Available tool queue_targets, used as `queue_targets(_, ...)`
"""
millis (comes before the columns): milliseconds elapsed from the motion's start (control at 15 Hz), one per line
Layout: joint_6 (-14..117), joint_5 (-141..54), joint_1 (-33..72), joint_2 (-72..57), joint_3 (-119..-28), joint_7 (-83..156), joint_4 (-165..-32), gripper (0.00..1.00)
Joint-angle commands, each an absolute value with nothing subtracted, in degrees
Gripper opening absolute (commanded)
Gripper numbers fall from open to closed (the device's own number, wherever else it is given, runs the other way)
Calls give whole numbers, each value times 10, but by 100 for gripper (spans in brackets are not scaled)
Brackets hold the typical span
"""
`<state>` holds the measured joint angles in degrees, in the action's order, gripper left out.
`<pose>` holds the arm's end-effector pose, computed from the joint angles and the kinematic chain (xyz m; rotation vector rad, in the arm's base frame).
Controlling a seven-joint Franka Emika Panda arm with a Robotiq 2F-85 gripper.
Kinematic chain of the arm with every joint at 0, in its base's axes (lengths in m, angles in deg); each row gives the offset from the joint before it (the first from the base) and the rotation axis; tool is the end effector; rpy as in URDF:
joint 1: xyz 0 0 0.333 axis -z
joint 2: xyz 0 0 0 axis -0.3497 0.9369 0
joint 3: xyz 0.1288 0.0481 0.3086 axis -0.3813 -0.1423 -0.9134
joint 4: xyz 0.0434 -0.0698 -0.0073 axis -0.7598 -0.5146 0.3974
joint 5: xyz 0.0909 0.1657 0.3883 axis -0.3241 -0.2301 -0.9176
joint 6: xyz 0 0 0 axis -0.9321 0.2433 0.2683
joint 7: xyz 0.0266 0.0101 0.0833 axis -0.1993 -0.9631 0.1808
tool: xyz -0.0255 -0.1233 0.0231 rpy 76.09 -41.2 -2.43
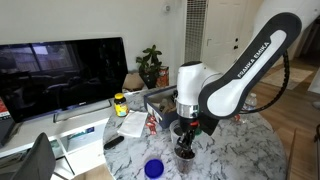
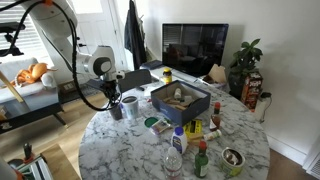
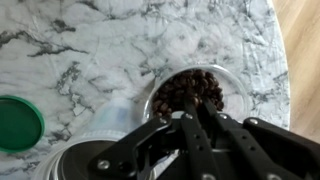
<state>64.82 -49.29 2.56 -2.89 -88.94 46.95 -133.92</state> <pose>0.4987 0.2847 0.1718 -3.0400 -0.3018 0.0760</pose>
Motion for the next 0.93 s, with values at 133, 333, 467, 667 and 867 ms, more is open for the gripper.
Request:
queue_targets(133,586,-496,29,-69,-889,475,-1353,3)
queue_targets(333,572,-506,37,-97,-895,465,-1363,3)
queue_targets(467,567,-499,38,-126,-889,475,-1378,3)
queue_targets(667,588,-499,55,-183,-876,495,-1415,3)
queue_targets(867,602,-505,82,-230,-856,521,-1446,3)
